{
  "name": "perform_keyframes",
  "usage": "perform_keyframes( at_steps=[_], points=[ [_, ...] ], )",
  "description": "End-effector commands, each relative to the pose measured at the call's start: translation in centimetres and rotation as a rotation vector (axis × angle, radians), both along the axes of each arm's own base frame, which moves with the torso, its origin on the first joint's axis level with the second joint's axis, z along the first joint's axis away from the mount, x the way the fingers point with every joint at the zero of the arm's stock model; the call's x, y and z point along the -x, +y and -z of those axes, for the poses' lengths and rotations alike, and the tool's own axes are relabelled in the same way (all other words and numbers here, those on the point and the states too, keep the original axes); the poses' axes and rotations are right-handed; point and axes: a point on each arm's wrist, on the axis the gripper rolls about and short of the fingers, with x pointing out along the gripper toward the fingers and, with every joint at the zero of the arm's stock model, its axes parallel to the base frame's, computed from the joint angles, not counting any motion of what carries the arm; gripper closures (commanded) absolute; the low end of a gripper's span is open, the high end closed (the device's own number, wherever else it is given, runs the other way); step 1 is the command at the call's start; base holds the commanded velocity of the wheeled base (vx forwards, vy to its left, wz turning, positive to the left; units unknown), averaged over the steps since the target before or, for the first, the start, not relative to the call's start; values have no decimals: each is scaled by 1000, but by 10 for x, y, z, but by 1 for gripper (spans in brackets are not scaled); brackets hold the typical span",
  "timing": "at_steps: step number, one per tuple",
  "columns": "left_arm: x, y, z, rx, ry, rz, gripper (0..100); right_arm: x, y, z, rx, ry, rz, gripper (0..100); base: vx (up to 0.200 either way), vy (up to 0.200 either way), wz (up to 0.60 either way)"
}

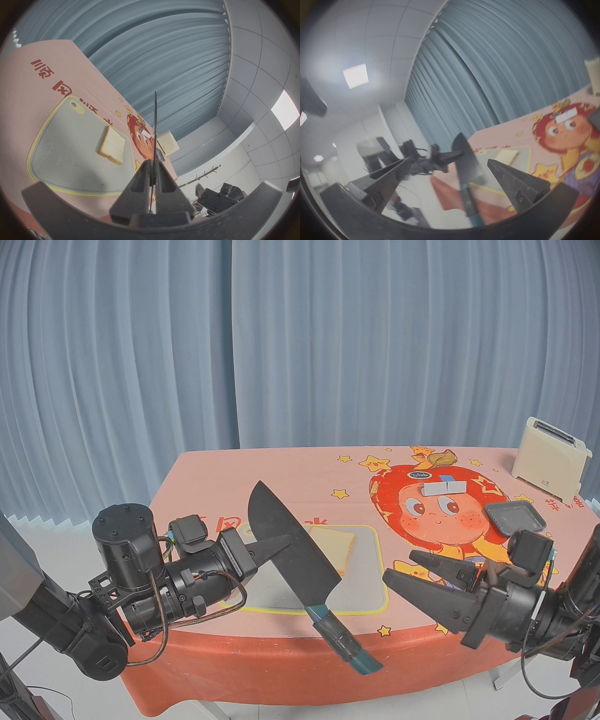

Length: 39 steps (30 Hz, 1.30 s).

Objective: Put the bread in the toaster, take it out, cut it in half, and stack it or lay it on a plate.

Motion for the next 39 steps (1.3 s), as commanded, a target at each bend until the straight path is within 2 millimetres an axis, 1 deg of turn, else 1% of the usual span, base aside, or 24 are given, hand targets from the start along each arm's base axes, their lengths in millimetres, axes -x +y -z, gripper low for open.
perform_keyframes(
  at_steps=[1, 4, 6, 8, 11, 13, 15, 16, 17, 22, 23, 24, 26, 28, 30, 31, 32, 33, 34, 35, 36, 37, 38, 39],
  points=[
    [1, 0, -2, 6, -5, 1, 100, 36, -8, -31, -249, 35, -159, 0, 0, 0, 0],
    [1, -1, -1, 7, -2, 5, 100, 52, -23, -49, -393, 78, -246, 0, 0, 0, 0],
    [0, -1, -2, 14, -16, 2, 100, 58, -32, -52, -392, 85, -278, 0, 0, 0, 0],
    [0, 0, -4, 33, -46, -1, 100, 53, -38, -45, -280, 112, -211, 0, 0, 0, 0],
    [1, 1, -6, 49, -70, -1, 100, 34, -48, -31, -55, 137, -75, 0, 0, 0, 0],
    [1, 1, -5, 48, -67, -1, 100, 26, -53, -26, 57, 112, -58, 0, 0, 0, 0],
    [1, 0, -4, 46, -65, 1, 100, 19, -58, -25, 165, 33, -47, 0, 0, 0, 0],
    [1, 0, -4, 46, -65, 1, 100, 19, -58, -25, 165, 33, -47, 0, 0, 0, 0],
    [1, 0, -3, 44, -62, 1, 100, 10, -59, -20, 279, -37, -32, 0, 0, 0, 0],
    [-4, -2, 4, 29, -48, -5, 100, -6, -60, -3, 566, -218, -21, 0, 0, 0, 0],
    [-4, -2, 4, 30, -49, -5, 100, -7, -61, -1, 602, -238, -16, 0, 0, 0, 0],
    [-4, -2, 4, 30, -49, -7, 100, -9, -60, 3, 685, -297, -13, 0, 0, 0, 0],
    [-4, -1, 3, 33, -54, -8, 100, -11, -60, 2, 762, -364, 0, 0, 0, 0, 0],
    [-5, -2, 1, 37, -60, -8, 100, -13, -58, 8, 866, -403, 24, 0, 0, 0, 0],
    [-4, -2, 3, 33, -53, -7, 100, -8, -64, 19, 1032, -430, 80, 0, 0, 0, 0],
    [-4, -2, 3, 33, -53, -7, 100, -8, -64, 19, 1032, -430, 80, 0, 0, 0, 0],
    [-4, -3, 4, 30, -49, -4, 100, 2, -71, 30, 1227, -498, 107, 0, 0, 0, 0],
    [-4, -3, 4, 33, -51, -4, 100, 8, -73, 33, 1303, -541, 101, 0, 0, 0, 0],
    [-4, -3, 4, 33, -51, -4, 100, 8, -73, 33, 1303, -541, 101, 0, 0, 0, 0],
    [-4, -4, 3, 35, -53, 1, 100, 19, -71, 35, 1416, -633, 73, 0, 0, 0, 0],
    [-3, -5, 2, 38, -56, 6, 100, 25, -65, 34, 1469, -696, 58, 0, 0, 0, 0],
    [-3, -5, 2, 39, -55, 7, 100, 27, -60, 34, 1486, -722, 54, 0, 0, 0, 0],
    [-3, -5, 2, 39, -55, 7, 100, 27, -60, 34, 1486, -722, 54, 0, 0, 0, 0],
    [-2, -5, 2, 41, -53, 8, 100, 36, -45, 34, 1517, -770, 79, 0, 0, 0, 0]
  ],
)
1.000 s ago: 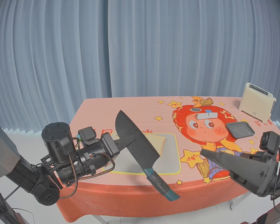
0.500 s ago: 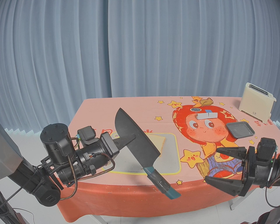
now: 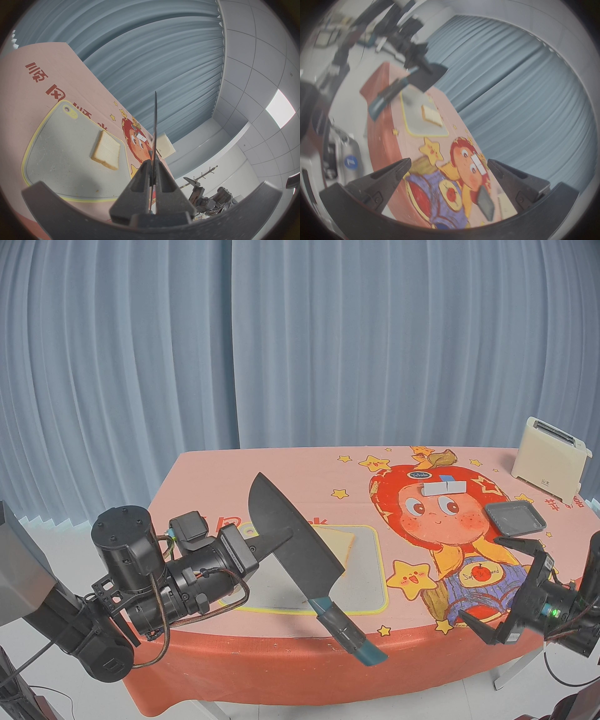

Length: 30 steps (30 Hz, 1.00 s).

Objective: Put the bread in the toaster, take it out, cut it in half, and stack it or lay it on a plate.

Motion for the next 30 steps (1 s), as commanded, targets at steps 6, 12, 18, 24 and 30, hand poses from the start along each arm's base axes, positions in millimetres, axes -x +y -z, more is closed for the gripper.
perform_keyframes(
  at_steps=[6, 12, 18, 24, 30],
  points=[
    [0, -4, 0, 36, 34, 10, 100, 52, 40, 22, 164, -226, 73, 0, 0, 0, 0],
    [-5, -4, -8, 99, 56, 2, 100, 57, 43, 40, 226, -221, 46, 0, 0, 0, 0],
    [-7, -4, -9, 107, 51, -24, 100, 57, 56, 43, 281, -247, 71, 0, 0, 0, 0],
    [-11, -6, -15, 125, 30, -66, 100, 51, 79, 49, 238, -280, 112, 0, 0, 0, 0],
    [-13, -6, -17, 133, 26, -92, 100, 50, 100, 58, 155, -314, 96, 0, 0, 0, 0]
  ],
)
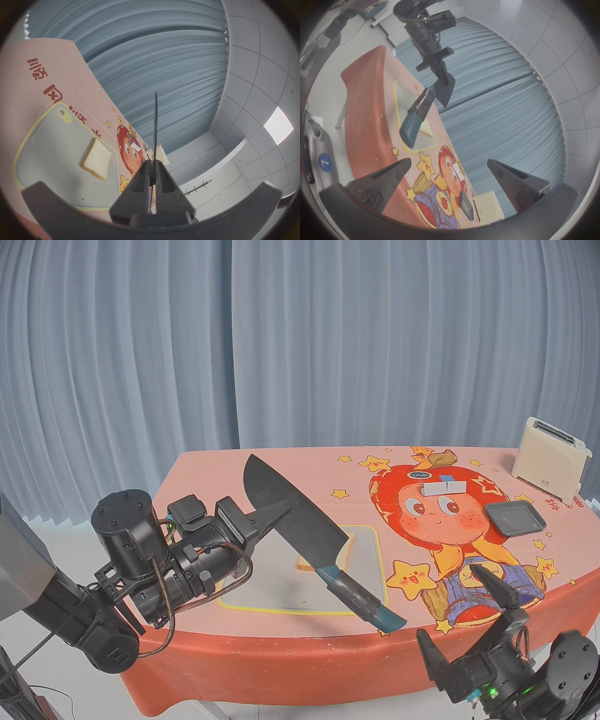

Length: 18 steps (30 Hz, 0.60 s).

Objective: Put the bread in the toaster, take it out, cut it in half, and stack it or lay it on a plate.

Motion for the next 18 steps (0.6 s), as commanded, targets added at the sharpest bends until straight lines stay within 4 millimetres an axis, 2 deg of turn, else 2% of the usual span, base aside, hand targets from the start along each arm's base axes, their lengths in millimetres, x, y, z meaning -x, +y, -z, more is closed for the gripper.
perform_keyframes(
  at_steps=[1, 4, 9, 18],
  points=[
    [-4, -1, -4, 22, -6, -35, 100, 0, 23, 21, 43, -18, -34, 0, 0, 0, 0],
    [-6, -1, -8, 59, 6, -47, 100, 3, 14, 15, 126, -62, -18, 0, 0, 0, 0],
    [-7, -2, -9, 71, 9, -46, 100, 3, 0, 9, 143, -73, 15, 0, 0, 0, 0],
    [-7, -2, -10, 73, 6, -47, 100, -1, 3, 9, 138, -72, -6, 0, 0, 0, 0]
  ],
)
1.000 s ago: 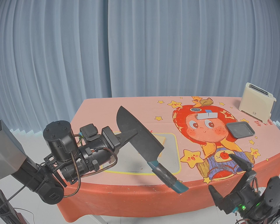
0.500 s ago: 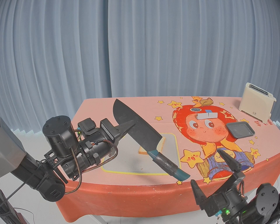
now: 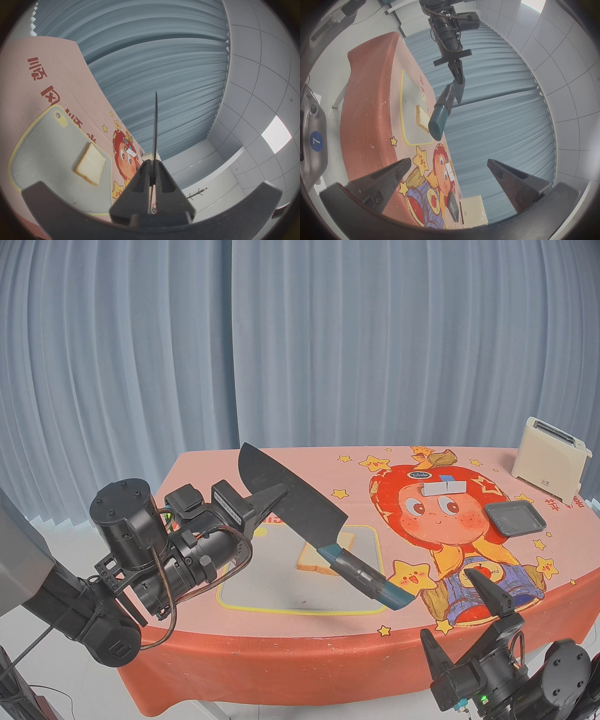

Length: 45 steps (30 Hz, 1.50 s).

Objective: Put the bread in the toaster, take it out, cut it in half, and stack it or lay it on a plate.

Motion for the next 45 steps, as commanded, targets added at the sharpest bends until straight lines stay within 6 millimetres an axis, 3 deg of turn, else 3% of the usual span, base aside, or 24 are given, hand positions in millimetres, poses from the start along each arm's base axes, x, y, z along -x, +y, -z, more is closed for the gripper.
perform_keyframes(
  at_steps=[1, 20, 33, 39, 45],
  points=[
    [-1, 0, -2, 5, -7, -3, 100, 0, 3, -2, -15, -3, -28, 0, 0, 0, 0],
    [-3, -1, -10, 26, -32, -44, 100, -9, 22, -14, -54, -33, -143, 0, 0, 0, 0],
    [-4, -3, -9, 27, -29, -53, 100, -28, 43, -23, -68, -75, -175, 0, 0, 0, 0],
    [-5, -2, -10, 29, -32, -57, 100, -54, 65, -26, -56, -120, -189, 0, 0, 0, 0],
    [-5, -2, -10, 31, -32, -57, 100, -63, 82, -18, -5, -131, -187, 0, 0, 0, 0]
  ],
)
